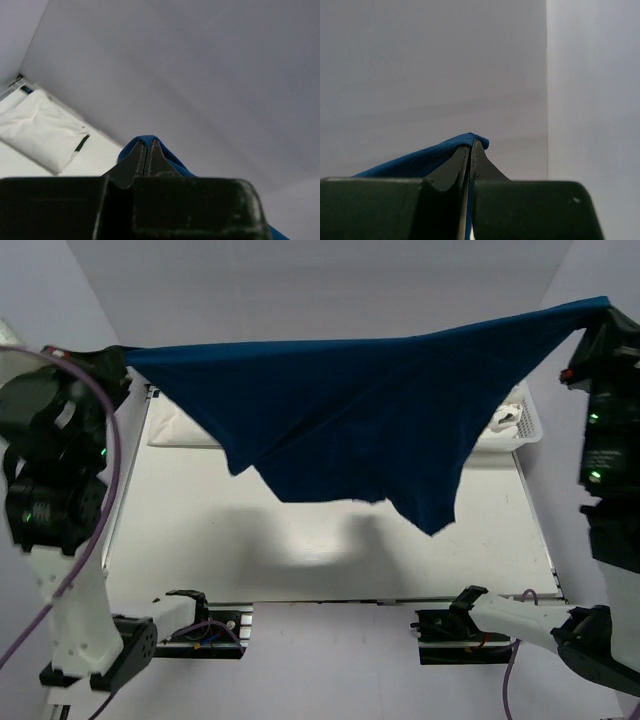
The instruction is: Fold and stack the t-shirts
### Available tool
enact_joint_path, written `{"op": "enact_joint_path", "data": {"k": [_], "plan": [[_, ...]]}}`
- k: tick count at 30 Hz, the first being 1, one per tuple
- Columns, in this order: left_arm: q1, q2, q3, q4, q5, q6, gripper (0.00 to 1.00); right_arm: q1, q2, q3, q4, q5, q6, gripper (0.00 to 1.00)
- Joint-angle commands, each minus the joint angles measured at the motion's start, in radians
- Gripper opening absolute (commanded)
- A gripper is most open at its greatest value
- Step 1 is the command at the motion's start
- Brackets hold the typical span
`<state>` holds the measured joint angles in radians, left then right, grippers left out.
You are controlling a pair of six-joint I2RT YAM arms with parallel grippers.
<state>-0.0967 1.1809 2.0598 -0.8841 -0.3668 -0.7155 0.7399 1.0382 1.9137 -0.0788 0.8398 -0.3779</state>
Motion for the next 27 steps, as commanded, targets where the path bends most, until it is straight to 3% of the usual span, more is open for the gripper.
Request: {"op": "enact_joint_path", "data": {"k": [1,10,13,14,16,19,22,25,26,27], "plan": [[0.018,-0.113,0.043,0.045,0.038,0.082,0.00,-0.008,-0.064,0.096,-0.116,-0.152,-0.015,0.00],[0.018,-0.095,0.154,0.054,0.163,0.082,0.00,-0.011,-0.107,0.090,-0.147,-0.206,-0.015,0.00],[0.018,-0.069,0.105,0.063,0.174,0.082,0.00,-0.004,-0.098,-0.023,-0.049,-0.091,-0.100,0.00],[0.018,-0.057,0.094,0.076,0.174,0.082,0.00,-0.005,-0.093,-0.050,0.097,-0.058,-0.125,0.00],[0.009,0.017,0.094,0.076,0.174,0.082,0.00,-0.007,-0.037,-0.144,0.192,0.040,-0.263,0.00],[0.009,0.158,0.138,0.076,0.183,0.093,0.00,-0.016,0.084,-0.205,0.464,0.108,-0.441,0.00],[0.020,0.299,0.184,0.094,0.209,0.116,0.00,-0.037,0.232,-0.184,0.603,0.107,-0.546,0.00],[0.020,0.400,0.236,0.129,0.220,0.116,0.00,-0.109,0.380,-0.111,0.596,0.069,-0.517,0.00],[0.020,0.434,0.256,0.149,0.220,0.116,0.00,-0.143,0.417,-0.013,0.590,0.064,-0.507,0.00],[0.020,0.495,0.293,0.172,0.220,0.116,0.00,-0.189,0.545,0.045,0.539,0.044,-0.469,0.00]]}}
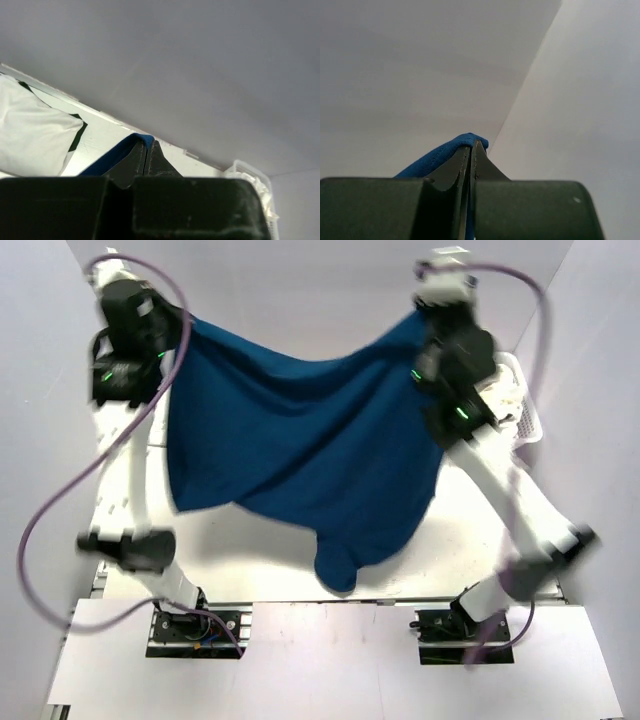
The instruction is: Fold and stack the t-shirts
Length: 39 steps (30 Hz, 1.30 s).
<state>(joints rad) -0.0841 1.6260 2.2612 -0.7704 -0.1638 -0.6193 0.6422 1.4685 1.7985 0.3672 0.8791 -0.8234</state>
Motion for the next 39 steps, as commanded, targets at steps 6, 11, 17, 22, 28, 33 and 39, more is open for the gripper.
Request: {"op": "enact_joint_path", "data": {"k": [6,11,17,22,28,33,39], "plan": [[0.017,0.173,0.290,0.193,0.061,0.039,0.00,-0.194,0.266,0.513,0.039,-0.115,0.165,0.00],[0.017,0.013,0.141,0.286,0.024,0.059,0.00,-0.228,0.164,0.498,0.041,-0.196,0.193,0.00],[0.017,-0.121,-0.158,0.286,0.075,0.098,0.00,-0.246,-0.034,0.043,-0.050,-0.350,0.265,0.00],[-0.006,-0.341,-0.670,0.348,0.158,0.127,0.00,-0.248,-0.310,-0.457,-0.144,-0.344,0.453,0.00],[-0.006,-0.606,-1.267,0.375,0.331,0.034,0.00,-0.236,-0.511,-0.883,-0.548,-0.497,1.002,0.00],[-0.006,-0.741,-1.548,0.070,0.336,-0.031,0.01,-0.237,-0.595,-1.011,-0.981,-0.519,1.349,0.00],[-0.006,-0.779,-1.573,-0.115,0.446,-0.017,1.00,-0.240,-0.588,-1.042,-1.183,-0.421,1.477,0.57]]}}
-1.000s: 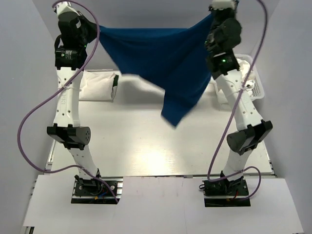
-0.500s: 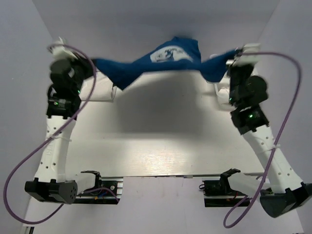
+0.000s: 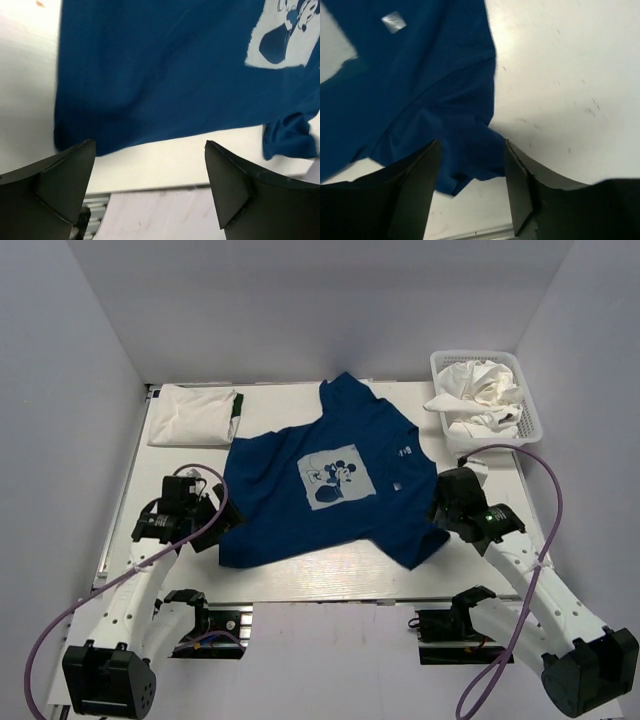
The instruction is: Fold and stack the t-shirts
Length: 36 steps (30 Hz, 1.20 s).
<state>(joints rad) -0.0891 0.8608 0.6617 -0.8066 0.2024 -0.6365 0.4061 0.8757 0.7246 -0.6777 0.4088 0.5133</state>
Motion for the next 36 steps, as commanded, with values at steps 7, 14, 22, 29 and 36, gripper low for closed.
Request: {"op": "enact_joint_path", "data": {"k": [7,14,22,29,36], "plan": [[-0.001,0.118,0.179,0.009,-0.026,0.000,1.00,-0.001,0.039,0.184,-0.047,0.078,0.001,0.90],[-0.011,0.393,0.197,0.330,0.050,-0.031,1.00,0.031,0.277,0.096,0.340,-0.373,-0.137,0.90],[-0.159,0.739,0.282,0.414,0.052,-0.040,1.00,0.053,0.586,0.157,0.400,-0.367,-0.063,0.90],[-0.270,0.764,0.166,0.389,-0.031,-0.097,1.00,0.027,0.521,0.010,0.207,-0.308,0.071,0.90],[-0.423,0.707,0.121,0.227,-0.006,-0.135,1.00,-0.010,0.405,-0.175,-0.063,-0.480,0.159,0.90]]}}
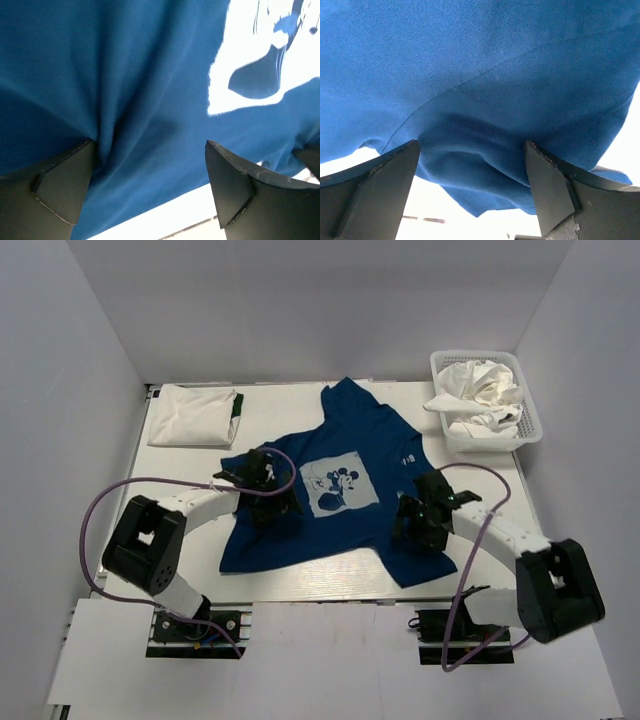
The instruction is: Fold and stack the t-shirts
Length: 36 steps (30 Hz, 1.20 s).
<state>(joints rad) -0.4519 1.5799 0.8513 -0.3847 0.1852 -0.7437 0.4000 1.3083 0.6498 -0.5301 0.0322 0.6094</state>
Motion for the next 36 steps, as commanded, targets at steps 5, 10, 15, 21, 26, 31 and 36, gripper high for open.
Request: {"op": "enact_joint_path", "data": {"k": [5,10,15,21,26,31,36], "plan": [[-0.117,-0.193,0.023,-0.387,-0.067,-0.028,1.00,-0.010,-0.227,-0.009,-0.362,0.025,0.129,0.90],[-0.094,-0.253,0.199,-0.534,-0.375,-0.089,1.00,-0.003,-0.201,0.215,-0.289,0.129,-0.006,0.90],[-0.013,-0.149,0.334,-0.652,-0.673,-0.236,1.00,-0.004,-0.135,0.243,0.055,0.192,-0.094,0.90],[0.140,-0.009,0.368,-0.482,-0.664,-0.185,1.00,-0.007,0.155,0.384,0.318,0.137,-0.239,0.90],[0.159,0.113,0.354,-0.247,-0.572,-0.123,1.00,-0.015,0.374,0.529,0.323,0.152,-0.275,0.90],[0.182,0.247,0.388,-0.169,-0.560,-0.125,1.00,-0.043,0.508,0.582,0.315,0.133,-0.258,0.90],[0.223,0.348,0.427,-0.191,-0.569,-0.111,1.00,-0.089,0.585,0.600,0.295,0.117,-0.264,0.90]]}}
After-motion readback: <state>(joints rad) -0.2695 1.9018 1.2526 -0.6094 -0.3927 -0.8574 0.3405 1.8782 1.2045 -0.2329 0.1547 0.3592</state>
